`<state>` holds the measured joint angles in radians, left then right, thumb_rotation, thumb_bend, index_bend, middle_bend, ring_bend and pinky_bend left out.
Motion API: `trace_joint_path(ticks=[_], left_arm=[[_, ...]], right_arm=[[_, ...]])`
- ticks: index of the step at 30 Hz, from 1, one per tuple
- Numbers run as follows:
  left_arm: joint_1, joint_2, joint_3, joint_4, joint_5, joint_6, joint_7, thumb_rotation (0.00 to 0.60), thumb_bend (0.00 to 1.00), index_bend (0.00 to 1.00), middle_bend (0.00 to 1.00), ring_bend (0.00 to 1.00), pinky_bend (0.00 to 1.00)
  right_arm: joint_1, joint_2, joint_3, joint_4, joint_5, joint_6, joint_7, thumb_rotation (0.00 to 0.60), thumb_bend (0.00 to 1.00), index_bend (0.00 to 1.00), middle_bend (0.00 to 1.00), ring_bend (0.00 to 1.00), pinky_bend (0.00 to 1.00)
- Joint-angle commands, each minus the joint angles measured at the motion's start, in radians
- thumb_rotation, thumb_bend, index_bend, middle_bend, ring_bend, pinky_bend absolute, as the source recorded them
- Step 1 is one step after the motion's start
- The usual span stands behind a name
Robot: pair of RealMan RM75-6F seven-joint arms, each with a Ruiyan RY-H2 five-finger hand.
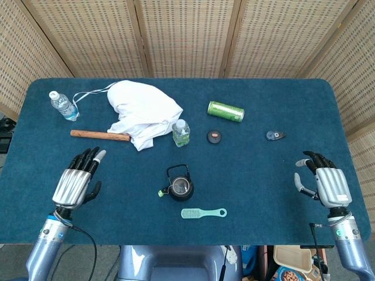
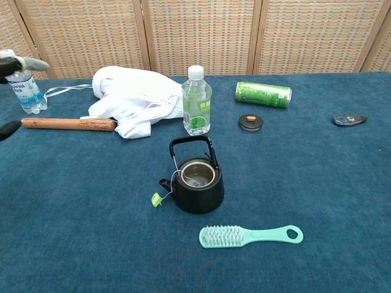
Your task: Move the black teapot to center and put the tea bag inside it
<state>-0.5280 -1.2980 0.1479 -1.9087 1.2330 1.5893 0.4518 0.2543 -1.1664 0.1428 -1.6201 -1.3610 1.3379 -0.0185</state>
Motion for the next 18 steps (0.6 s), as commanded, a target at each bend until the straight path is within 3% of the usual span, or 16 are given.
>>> trace_joint_path(ticks=[1, 6, 18], left_arm=[[0.103, -0.019, 0.001, 0.115, 0.105, 0.098, -0.136, 0.600, 0.47, 0.02, 0.00, 0.03, 0.10], [0.170, -0.015, -0.008, 0.168, 0.143, 0.127, -0.191, 0.600, 0.47, 0.02, 0.00, 0.02, 0.07], [0.281, 0.034, 0.004, 0.151, 0.148, 0.109, -0.170, 0.600, 0.47, 0.02, 0.00, 0.02, 0.07]], right_arm=[[-0.016, -0.018, 0.002, 0.000, -0.001, 0.032, -0.017, 0.247, 0.65, 0.39, 0.26, 0.19, 0.28], [-0.031, -0.022, -0.007, -0.006, -0.018, 0.058, -0.034, 0.256, 0.65, 0.39, 0.26, 0.19, 0.28], [-0.061, -0.024, -0.029, -0.034, -0.029, 0.080, -0.058, 0.253, 0.65, 0.39, 0.25, 0.19, 0.28]])
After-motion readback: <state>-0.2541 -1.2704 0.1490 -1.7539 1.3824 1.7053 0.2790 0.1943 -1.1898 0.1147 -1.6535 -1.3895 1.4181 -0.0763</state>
